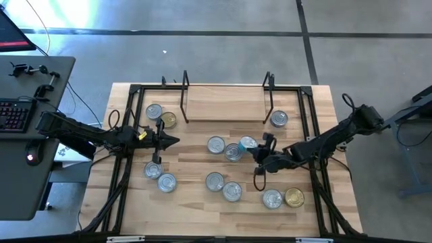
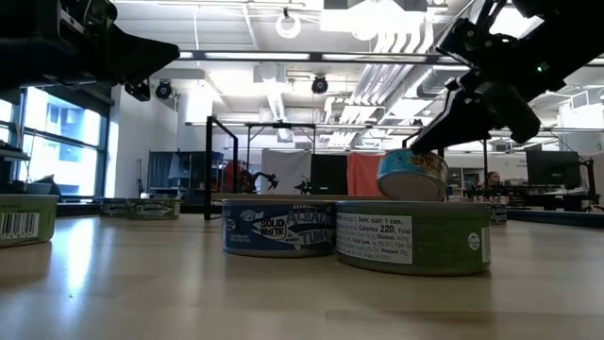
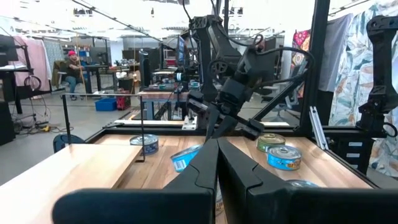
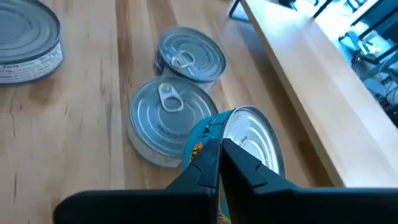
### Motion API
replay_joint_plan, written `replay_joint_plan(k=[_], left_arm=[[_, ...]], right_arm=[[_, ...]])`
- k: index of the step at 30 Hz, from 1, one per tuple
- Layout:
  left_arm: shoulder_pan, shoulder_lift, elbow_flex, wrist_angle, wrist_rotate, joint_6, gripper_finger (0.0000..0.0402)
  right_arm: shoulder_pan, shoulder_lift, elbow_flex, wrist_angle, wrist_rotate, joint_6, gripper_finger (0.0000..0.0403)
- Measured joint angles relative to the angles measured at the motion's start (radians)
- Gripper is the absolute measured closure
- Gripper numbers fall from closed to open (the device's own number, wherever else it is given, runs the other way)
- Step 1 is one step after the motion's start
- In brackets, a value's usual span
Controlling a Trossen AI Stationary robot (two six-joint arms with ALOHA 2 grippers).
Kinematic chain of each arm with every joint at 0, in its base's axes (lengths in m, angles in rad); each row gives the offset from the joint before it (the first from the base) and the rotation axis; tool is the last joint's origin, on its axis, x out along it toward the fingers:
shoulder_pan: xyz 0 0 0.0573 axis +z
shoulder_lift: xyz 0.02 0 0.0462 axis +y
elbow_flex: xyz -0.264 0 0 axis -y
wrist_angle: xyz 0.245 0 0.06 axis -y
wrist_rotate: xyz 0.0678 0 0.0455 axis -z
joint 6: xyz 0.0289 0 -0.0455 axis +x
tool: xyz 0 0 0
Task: Stack canned seafood by type on shelf
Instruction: Put the yellow-blue tuna can on the shelf
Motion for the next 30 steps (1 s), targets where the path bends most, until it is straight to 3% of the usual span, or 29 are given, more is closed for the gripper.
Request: replay_joint_plan(k=[9,18,21,25,30], left_arm=[[0.000,0.000,0.000,0.000,0.000,0.000,0.0401],[0.000,0.000,0.000,-0.001,0.000,0.000,0.0401],[0.000,0.000,0.000,-0.001,0.000,0.000,0.0401],[0.000,0.002,0.000,-0.005,0.000,0.000,0.0401],[0.000,0.003,0.000,-0.006,0.000,0.000,0.0401]], right_arm=[[-0.122,-0.001,0.001,0.141,0.094,-0.200,0.0401],[-0.161,-0.003,0.002,0.088,-0.032,-0.218,0.0395],[-0.164,-0.009,0.002,-0.006,-0.123,-0.166,0.0362],[-0.176,-0.012,-0.003,-0.121,-0.228,-0.110,0.0286],[-0.176,-0.013,-0.036,-0.158,-0.251,-0.093,0.0209]])
